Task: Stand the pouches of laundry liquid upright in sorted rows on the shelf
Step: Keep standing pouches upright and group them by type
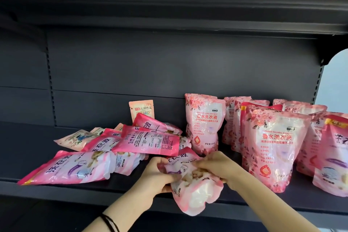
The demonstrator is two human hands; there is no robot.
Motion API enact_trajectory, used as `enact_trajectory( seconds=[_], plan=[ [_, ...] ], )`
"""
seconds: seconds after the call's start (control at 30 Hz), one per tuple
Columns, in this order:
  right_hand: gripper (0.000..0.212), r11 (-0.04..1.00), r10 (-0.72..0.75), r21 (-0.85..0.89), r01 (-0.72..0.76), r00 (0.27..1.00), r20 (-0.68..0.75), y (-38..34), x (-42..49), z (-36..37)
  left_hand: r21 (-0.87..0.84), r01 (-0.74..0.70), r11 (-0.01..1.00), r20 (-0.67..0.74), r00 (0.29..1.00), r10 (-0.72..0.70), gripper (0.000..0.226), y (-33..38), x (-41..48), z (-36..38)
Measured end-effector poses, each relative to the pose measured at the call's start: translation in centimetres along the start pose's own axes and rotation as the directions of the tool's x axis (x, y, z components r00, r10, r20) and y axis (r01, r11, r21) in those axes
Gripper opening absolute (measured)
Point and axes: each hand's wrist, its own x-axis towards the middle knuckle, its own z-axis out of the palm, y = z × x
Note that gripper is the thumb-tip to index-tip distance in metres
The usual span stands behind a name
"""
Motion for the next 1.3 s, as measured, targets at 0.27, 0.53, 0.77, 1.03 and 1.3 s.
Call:
enact_trajectory(
  seconds=[0.27,0.53,0.77,1.03,1.3],
  plan=[
    [0.010,0.976,-0.214,-0.018,0.216,0.949,-0.233,0.3,-3.3,-2.2,0.139,-0.294,0.946,0.064,0.956,0.287,0.040,1.1,-1.1,3.8],
    [0.010,0.865,-0.313,0.244,0.438,0.852,-0.419,0.5,-2.0,-4.3,0.110,-0.565,0.818,-0.015,0.821,0.570,0.054,4.9,1.8,5.9],
    [0.015,0.731,-0.403,0.267,0.628,0.714,-0.573,1.6,-0.5,-4.0,-0.181,-0.298,0.937,0.134,0.937,0.324,0.051,5.0,6.1,5.9],
    [0.016,0.722,-0.471,0.169,0.671,0.656,-0.590,0.0,2.3,-5.2,-0.126,-0.310,0.942,0.222,0.917,0.331,0.044,6.9,10.1,7.1],
    [0.021,0.844,-0.427,0.050,0.534,0.725,-0.541,2.6,6.0,-4.3,0.010,-0.325,0.946,0.209,0.925,0.316,0.049,3.9,12.4,7.0]
  ],
)
